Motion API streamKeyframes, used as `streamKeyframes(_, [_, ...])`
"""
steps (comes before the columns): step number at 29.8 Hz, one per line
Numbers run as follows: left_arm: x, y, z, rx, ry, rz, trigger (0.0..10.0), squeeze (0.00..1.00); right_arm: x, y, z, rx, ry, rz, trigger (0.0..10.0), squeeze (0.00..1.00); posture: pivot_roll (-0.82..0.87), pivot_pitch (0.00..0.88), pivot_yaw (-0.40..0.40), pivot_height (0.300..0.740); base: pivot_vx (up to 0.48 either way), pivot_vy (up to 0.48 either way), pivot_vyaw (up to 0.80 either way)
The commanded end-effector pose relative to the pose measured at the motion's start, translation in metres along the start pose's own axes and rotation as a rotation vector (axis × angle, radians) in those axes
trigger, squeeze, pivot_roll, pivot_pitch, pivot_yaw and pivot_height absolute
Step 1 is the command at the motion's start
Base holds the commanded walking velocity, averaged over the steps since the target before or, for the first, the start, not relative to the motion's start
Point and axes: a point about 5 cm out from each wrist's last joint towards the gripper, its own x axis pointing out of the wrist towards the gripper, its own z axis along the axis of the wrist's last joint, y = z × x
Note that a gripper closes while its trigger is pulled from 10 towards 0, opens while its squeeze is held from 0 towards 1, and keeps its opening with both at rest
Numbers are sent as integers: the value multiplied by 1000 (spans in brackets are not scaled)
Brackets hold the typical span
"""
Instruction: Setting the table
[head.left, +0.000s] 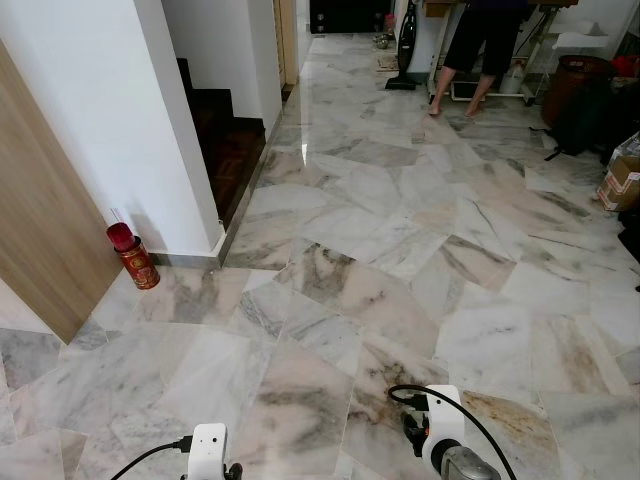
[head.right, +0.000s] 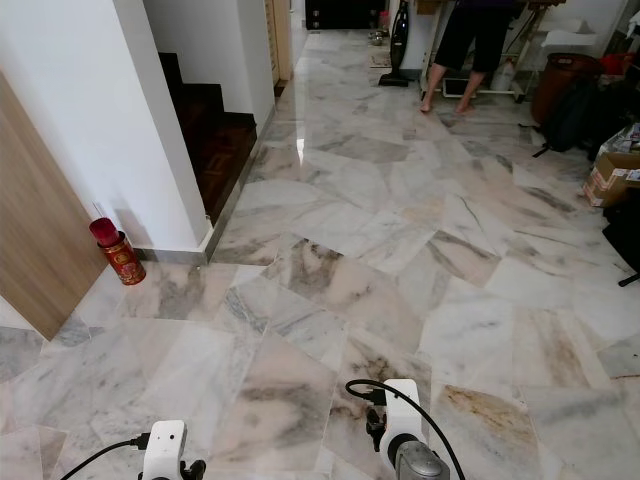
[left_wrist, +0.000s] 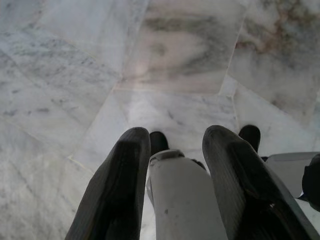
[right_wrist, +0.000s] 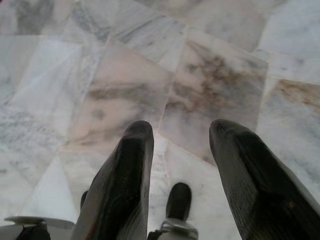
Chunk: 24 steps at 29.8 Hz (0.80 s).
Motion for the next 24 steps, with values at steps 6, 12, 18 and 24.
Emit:
streamKeyframes(6, [0,1,2,-26,-13,14,10000,0,-1,-4,-2,-16,22,-10,10000,0,66,0,-19,740,0,0,-788])
streamKeyframes(12, [0,2,0,-29,-9,23,10000,0,-1,-5,-3,-21,26,-14,10000,0,70,0,-22,740,0,0,-788])
streamKeyframes(18, [0,4,0,-22,-10,29,10000,0,0,-3,0,-22,24,-15,10000,0,73,0,-18,740,0,0,-788])
streamKeyframes(24, [-1,8,2,41,-9,60,10000,0,0,-1,-1,-19,26,-15,10000,0,73,0,-15,740,0,-148,-788])
